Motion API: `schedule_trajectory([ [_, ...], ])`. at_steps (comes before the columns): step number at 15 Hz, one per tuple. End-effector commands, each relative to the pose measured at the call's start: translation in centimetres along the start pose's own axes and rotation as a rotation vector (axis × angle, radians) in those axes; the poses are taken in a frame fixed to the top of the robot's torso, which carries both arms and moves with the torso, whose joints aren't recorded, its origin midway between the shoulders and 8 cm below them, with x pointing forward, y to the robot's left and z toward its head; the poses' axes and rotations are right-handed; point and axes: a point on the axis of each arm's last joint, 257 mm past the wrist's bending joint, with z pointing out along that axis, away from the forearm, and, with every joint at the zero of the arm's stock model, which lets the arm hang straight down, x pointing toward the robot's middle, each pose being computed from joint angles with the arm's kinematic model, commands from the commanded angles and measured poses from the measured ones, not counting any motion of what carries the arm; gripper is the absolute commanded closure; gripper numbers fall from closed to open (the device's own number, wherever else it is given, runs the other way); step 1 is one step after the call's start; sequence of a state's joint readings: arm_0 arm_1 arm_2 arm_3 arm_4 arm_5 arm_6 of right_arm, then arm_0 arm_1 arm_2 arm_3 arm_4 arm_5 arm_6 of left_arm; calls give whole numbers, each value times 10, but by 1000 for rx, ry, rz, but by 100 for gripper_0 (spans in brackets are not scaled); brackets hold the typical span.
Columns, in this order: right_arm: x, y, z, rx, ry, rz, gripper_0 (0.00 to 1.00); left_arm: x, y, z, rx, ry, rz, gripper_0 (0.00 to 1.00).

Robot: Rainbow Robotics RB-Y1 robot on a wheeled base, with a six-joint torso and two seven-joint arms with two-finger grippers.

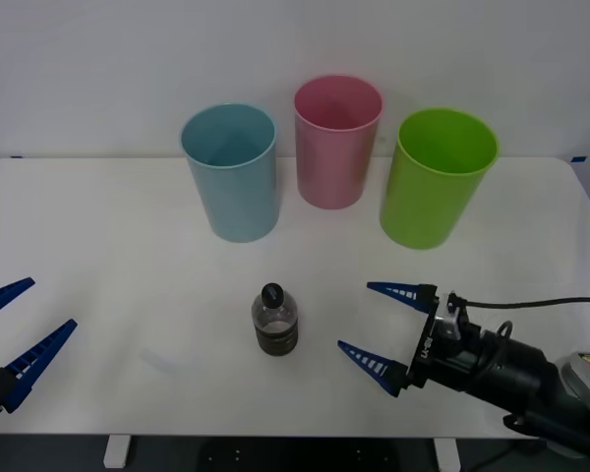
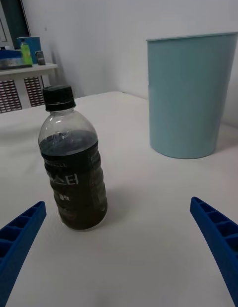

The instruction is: Grasp the object on the table and drop it into the matching bin: aluminum can to the light blue bin, PET bottle to the pink bin.

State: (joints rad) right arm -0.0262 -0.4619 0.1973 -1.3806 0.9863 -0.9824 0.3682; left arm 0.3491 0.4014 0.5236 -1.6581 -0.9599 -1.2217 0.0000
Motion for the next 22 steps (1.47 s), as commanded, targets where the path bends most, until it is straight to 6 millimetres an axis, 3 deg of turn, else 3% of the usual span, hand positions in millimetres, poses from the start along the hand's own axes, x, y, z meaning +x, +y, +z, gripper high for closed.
schedule_trajectory([
  [1,6,8,18,-7,15,-11,0,0,0,0,0,0,0,0],
  [5,9,21,43,-14,23,-23,0,0,0,0,0,0,0,0],
  [14,21,50,81,-25,51,-52,0,0,0,0,0,0,0,0],
  [22,25,58,116,13,86,-78,0,0,0,0,0,0,0,0],
])
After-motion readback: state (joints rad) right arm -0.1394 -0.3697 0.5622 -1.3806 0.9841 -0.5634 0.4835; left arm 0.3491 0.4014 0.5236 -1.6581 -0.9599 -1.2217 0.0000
